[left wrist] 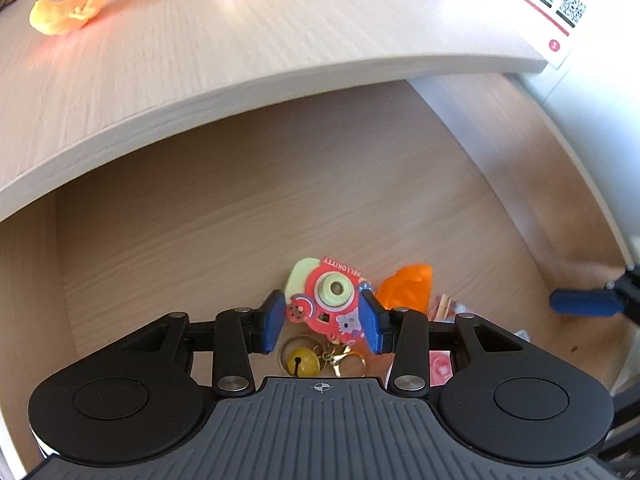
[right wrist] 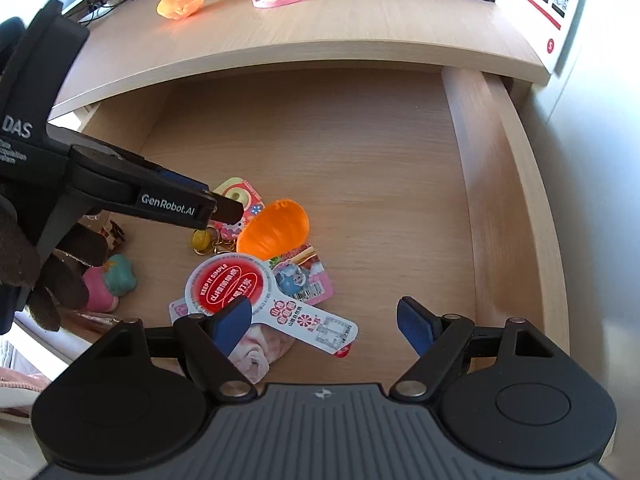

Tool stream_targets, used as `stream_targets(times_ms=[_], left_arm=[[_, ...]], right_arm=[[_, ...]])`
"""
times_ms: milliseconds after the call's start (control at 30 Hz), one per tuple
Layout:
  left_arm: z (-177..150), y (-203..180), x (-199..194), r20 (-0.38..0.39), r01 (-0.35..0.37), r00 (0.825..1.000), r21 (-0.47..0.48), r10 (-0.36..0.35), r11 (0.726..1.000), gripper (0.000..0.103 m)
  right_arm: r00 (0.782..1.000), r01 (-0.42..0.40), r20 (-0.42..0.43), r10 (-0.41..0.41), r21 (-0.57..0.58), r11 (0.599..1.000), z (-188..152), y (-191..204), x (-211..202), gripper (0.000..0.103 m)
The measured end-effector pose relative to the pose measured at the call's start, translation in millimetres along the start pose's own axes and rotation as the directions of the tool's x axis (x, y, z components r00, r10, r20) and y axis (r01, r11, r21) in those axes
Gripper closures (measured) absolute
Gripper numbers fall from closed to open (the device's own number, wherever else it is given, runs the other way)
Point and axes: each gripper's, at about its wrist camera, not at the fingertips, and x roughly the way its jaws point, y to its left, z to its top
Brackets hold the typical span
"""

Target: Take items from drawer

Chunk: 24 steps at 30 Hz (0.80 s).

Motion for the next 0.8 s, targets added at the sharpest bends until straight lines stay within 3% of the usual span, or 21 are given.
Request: stream_targets(times_ms=[367,567,633,800], left_arm=[[11,0,25,-0.017,0.023,1.0,-0.17,-0.026,0.985,0.058],[20,2,24,0.005,0.092,0.996,-0.279,-0.094,0.956,0.058],[26,6,20,0.02,0.106,0.994,-0.253,-0.104,0.962,0.058],[25,0,13,-0.023,0.148,0.988,-0.106,-0.152,0.983,0.058]], right_arm=[[1.0,0.015,0.019,-0.015,0.007,1.0,-9,1,7,0.023],[0.999,0.021,0.029,-0.02,-0.005,1.0,-13,3,6,0.023],[0.999,0.021,0.036,-0.021,-0.009,1.0,-13,3,5,0.023],[0.998,0.036,0.053,-0.034,-0.037,0.999,-16,7,-2,0.023]])
